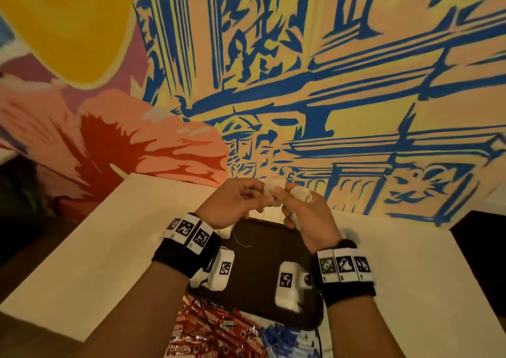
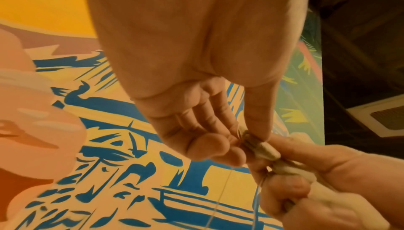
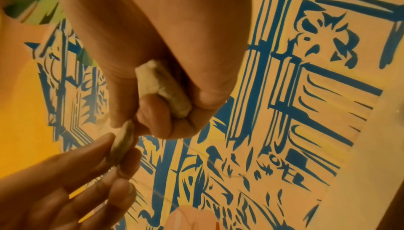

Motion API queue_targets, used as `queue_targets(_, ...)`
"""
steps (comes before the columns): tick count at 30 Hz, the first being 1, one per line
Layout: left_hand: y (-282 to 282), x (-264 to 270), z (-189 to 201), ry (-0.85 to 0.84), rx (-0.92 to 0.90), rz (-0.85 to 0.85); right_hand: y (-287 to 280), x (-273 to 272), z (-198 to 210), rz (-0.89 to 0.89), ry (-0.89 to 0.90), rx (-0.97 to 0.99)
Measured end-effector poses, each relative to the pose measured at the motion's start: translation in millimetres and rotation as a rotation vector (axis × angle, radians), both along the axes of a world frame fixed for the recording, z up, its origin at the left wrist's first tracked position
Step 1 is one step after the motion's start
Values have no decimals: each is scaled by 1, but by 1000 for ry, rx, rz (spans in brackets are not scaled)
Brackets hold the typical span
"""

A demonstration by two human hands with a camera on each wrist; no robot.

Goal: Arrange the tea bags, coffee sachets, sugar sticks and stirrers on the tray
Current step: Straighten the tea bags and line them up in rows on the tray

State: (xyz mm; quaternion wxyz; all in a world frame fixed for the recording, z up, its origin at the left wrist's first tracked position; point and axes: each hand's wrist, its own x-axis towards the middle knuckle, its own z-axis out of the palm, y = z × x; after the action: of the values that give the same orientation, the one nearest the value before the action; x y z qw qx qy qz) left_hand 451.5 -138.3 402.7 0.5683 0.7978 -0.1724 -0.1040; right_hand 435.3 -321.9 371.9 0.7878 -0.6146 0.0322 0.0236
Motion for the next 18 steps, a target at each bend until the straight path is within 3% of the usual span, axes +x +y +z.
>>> queue_targets(5, -9, -21, -5, -2, -62, 124, -14, -14, 1, 8, -15, -20)
queue_targets(13, -19, -53, -28, 50, -139, 182, -29, -36, -4, 134, -74, -135)
queue_targets(18, -23, -59, -31, -12, -8, 152, -29, -39, -1, 127, -133, -234)
